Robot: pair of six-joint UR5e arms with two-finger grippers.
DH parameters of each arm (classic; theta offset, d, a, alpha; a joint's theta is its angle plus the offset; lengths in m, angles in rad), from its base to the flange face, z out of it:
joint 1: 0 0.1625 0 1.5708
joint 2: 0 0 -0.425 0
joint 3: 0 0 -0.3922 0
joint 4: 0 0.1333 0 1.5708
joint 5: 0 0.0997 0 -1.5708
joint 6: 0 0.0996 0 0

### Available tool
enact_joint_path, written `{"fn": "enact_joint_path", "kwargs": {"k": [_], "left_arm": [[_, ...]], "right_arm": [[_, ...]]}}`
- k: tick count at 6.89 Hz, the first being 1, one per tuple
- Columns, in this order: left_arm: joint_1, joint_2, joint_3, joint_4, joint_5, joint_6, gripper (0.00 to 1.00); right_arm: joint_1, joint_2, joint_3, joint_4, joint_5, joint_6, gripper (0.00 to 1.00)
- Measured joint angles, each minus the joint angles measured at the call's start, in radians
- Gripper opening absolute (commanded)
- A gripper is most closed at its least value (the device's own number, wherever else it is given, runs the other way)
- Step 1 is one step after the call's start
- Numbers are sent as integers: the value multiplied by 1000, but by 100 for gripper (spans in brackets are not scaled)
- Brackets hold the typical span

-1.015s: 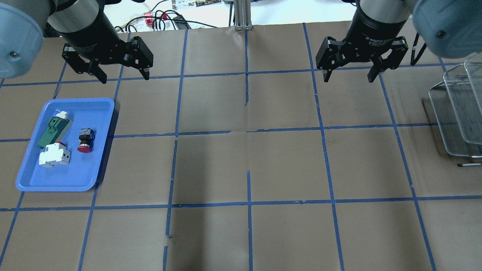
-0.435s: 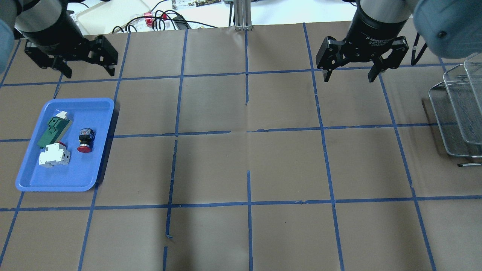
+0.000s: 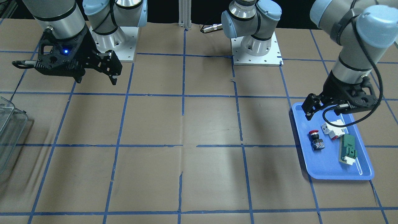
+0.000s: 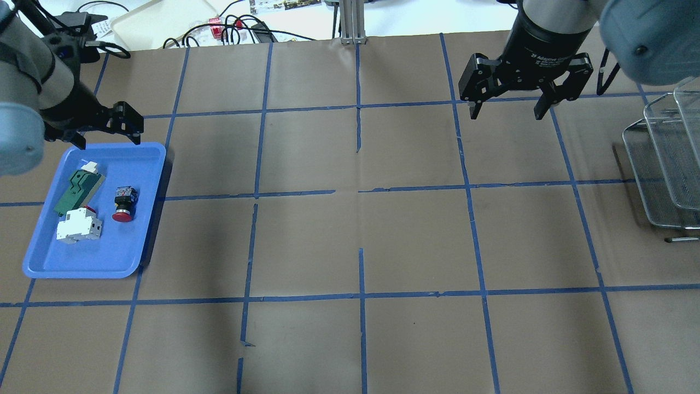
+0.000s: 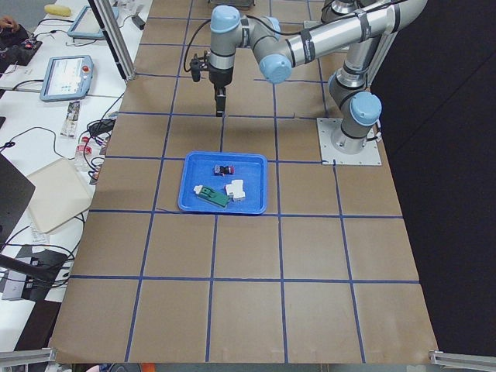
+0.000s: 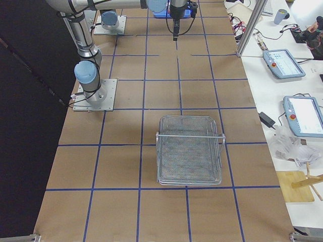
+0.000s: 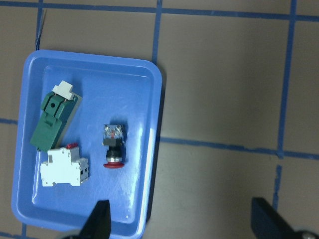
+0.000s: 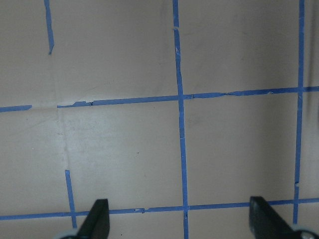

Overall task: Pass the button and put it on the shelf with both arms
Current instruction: 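Lower the left gripper and close it on the red push button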

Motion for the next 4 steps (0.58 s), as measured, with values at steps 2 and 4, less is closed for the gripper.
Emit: {"fn": "enact_joint_path", "kwargs": {"k": [2, 4], "left_arm": [[76, -31, -227, 296, -44, 47, 100], [164, -93, -290, 394, -112, 164, 100]], "right_arm": [[0, -1, -1, 0, 1, 3, 100], [0, -1, -1, 0, 0, 4, 100]]}}
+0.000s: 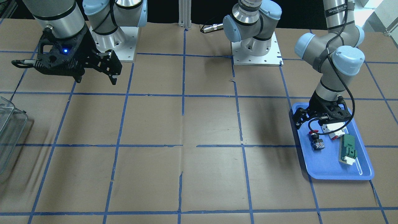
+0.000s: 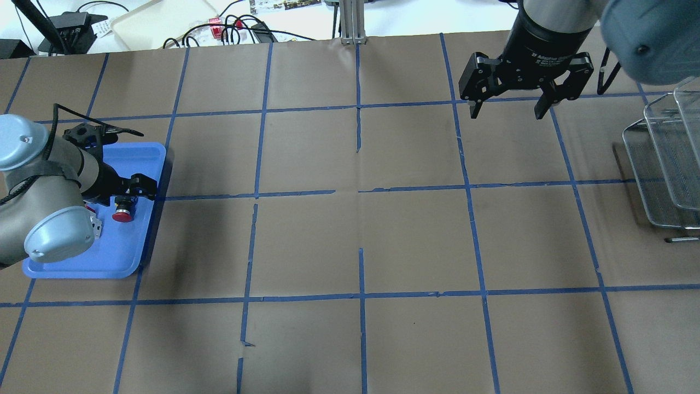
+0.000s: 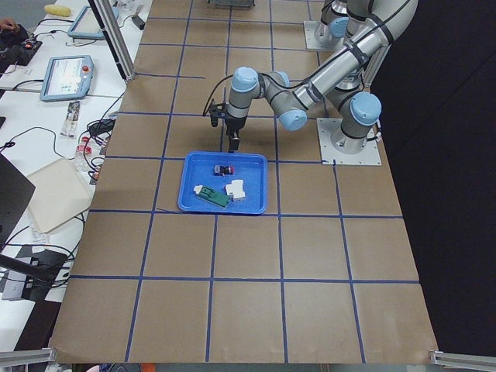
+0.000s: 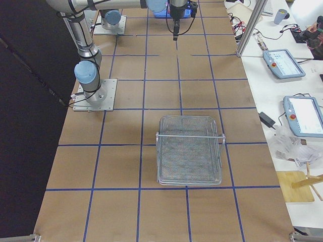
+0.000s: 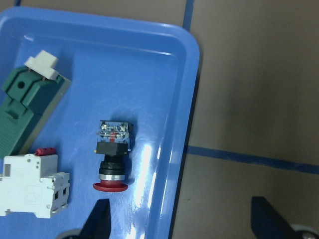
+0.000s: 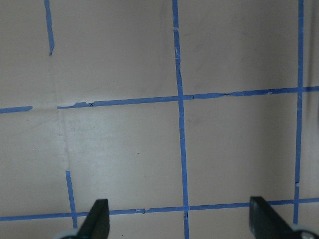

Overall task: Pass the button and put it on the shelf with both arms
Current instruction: 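Lower the left gripper and close it on the red push button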

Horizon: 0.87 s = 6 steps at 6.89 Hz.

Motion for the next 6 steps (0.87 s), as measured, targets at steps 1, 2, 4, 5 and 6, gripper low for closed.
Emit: {"fn": "enact_joint_path", "kwargs": {"k": [1, 2, 4, 5, 6], "left_arm": [[35, -34, -5, 55, -13, 34, 100], [57, -63, -5, 99, -16, 61, 100], [71, -111, -7, 192, -19, 95, 100], [80, -128, -10, 211, -20, 99, 100], [95, -139, -18, 216, -24, 104, 100]], "right_arm": [[0, 0, 0, 0, 0, 1, 100], [0, 0, 0, 0, 1, 2, 100], [0, 0, 0, 0, 2, 6, 100], [0, 0, 0, 0, 2, 7, 100], [0, 0, 0, 1, 2, 8, 100]]}}
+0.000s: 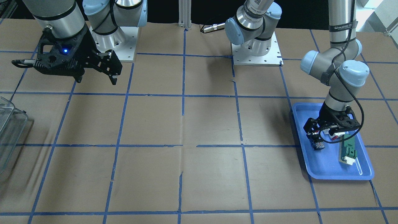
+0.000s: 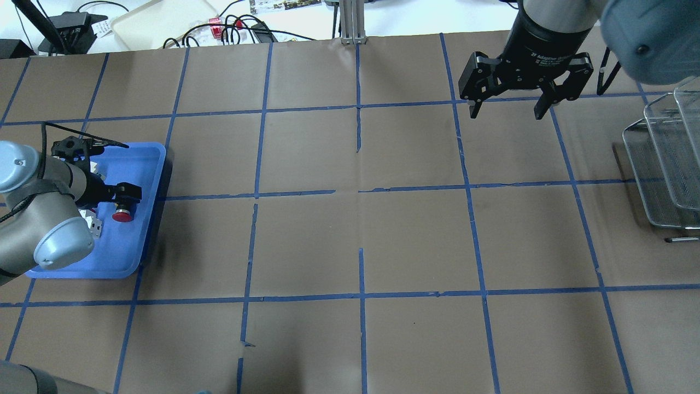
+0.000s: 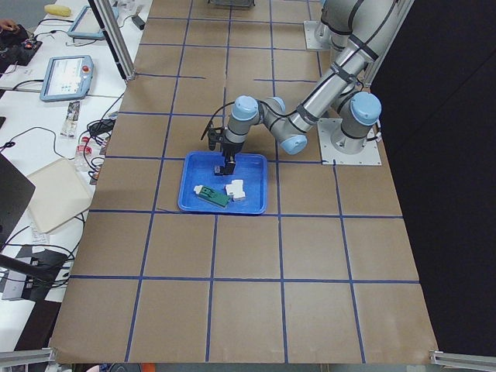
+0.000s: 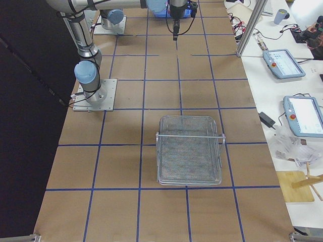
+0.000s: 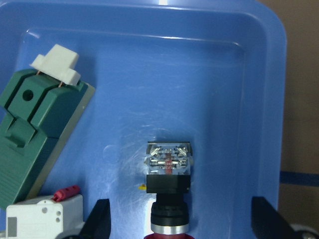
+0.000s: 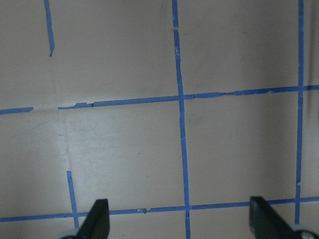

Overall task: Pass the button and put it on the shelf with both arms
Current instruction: 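Lower the left gripper and close it on the red push button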

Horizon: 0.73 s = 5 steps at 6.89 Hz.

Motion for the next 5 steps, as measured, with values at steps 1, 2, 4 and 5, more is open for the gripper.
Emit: {"fn": "enact_joint_path", "kwargs": {"k": [1, 2, 4, 5], "left_arm": [[11, -6, -18, 5, -4, 17, 100], [16, -12, -35, 18, -6, 42, 100], [18, -27, -44, 34, -13, 56, 87], [18, -36, -43, 35, -14, 58, 76]], "right_arm": [[0, 0, 0, 0, 0, 0, 100], [0, 0, 0, 0, 0, 0, 100], [2, 3, 1, 0, -1, 0, 100], [5, 6, 1, 0, 1, 1, 100]]}}
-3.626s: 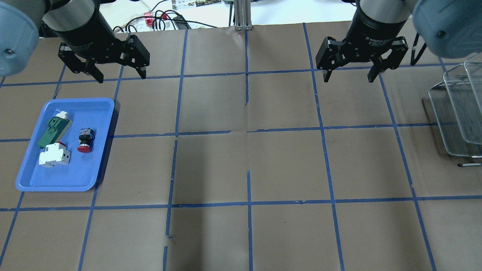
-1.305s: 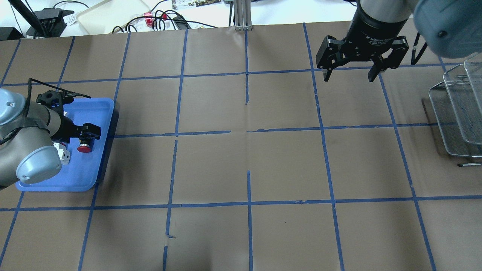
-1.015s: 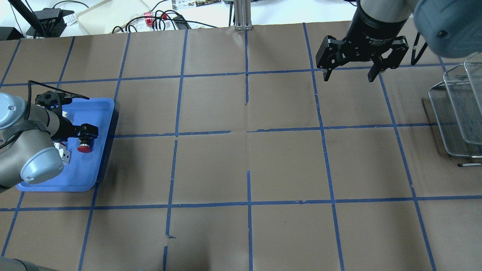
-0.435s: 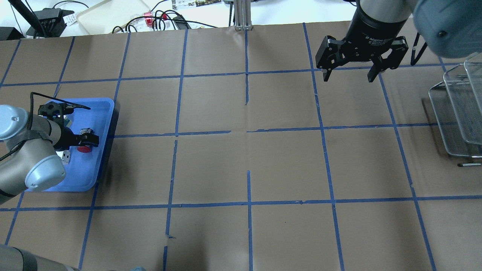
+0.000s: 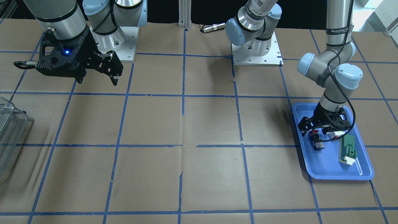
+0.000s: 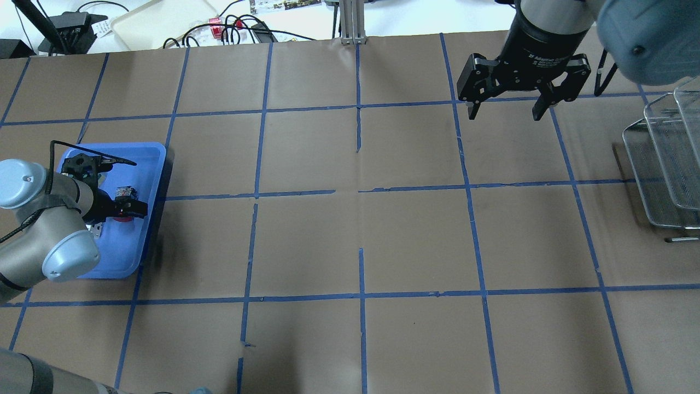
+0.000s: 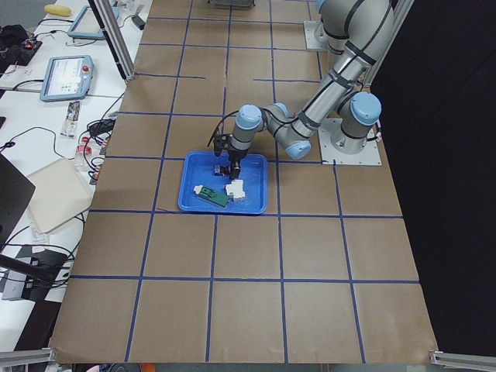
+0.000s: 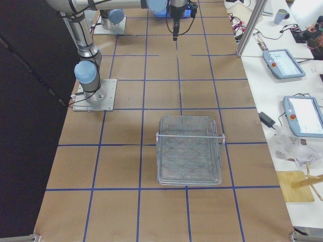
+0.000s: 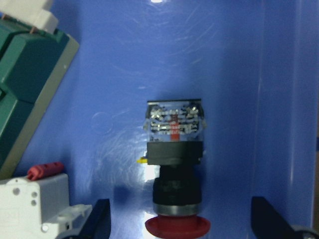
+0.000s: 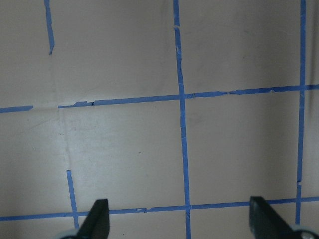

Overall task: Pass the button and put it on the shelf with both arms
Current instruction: 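Lower the left gripper and close it on the red push button, then lift the red push button out of the tray with the left gripper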

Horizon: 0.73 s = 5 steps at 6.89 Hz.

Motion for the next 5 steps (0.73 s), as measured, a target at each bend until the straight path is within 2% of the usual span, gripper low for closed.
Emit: {"fn": "enact_joint_path", "kwargs": {"k": [1, 3, 4, 5], "left_arm": [[0, -5, 3, 1, -1, 0, 65], [0, -6, 7, 13, -7, -3, 61], [1, -7, 6, 17, -9, -4, 51], [1, -6, 3, 18, -9, -4, 33]], "right_arm": [[2, 2, -1, -1, 5, 0, 100], [3, 6, -2, -2, 9, -2, 100], [3, 5, -2, 0, 10, -5, 100], [2, 3, -2, 0, 11, -4, 100]]}}
